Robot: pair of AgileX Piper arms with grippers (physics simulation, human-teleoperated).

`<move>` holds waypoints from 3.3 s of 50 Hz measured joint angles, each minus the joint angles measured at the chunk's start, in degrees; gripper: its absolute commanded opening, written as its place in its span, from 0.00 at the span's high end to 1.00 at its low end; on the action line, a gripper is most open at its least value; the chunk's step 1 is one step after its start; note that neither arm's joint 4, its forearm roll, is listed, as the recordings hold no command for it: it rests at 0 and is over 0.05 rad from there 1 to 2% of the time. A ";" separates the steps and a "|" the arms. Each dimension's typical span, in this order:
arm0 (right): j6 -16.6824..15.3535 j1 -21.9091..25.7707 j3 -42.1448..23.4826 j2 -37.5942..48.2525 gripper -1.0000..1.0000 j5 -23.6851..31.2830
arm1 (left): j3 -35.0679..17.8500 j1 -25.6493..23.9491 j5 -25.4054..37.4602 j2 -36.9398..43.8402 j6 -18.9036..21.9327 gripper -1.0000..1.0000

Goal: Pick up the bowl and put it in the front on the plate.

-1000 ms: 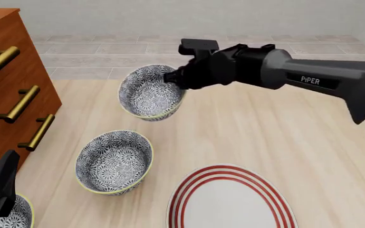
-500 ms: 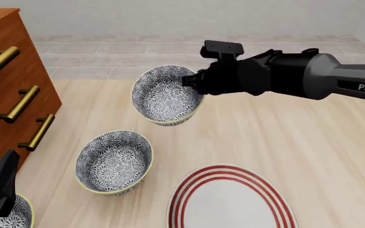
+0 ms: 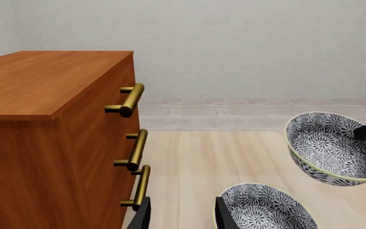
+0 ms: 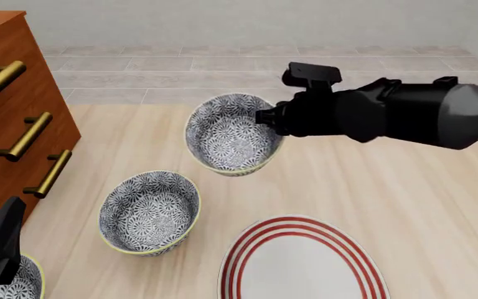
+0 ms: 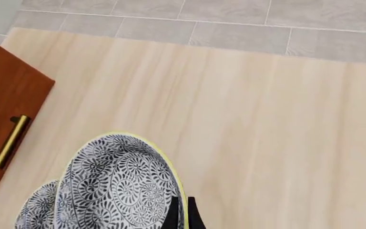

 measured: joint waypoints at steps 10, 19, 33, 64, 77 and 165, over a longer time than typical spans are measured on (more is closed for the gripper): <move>0.81 -0.11 3.38 -2.63 1.00 -0.44 | 0.00 0.00 0.00 0.00 0.00 0.00; 1.28 -0.27 6.17 -5.27 1.00 -0.44 | 0.00 0.00 0.00 0.00 0.00 0.00; 1.50 -1.21 10.04 -10.10 1.00 0.58 | 0.00 0.00 0.00 0.00 0.00 0.00; 4.40 -0.10 19.28 -21.39 1.00 2.62 | 0.00 0.00 0.00 0.00 0.00 0.00; 5.66 0.48 22.95 -26.38 1.00 4.48 | 0.00 0.00 0.00 0.00 0.00 0.00; 8.17 3.10 40.34 -47.16 1.00 14.66 | 0.00 0.00 0.00 0.00 0.00 0.00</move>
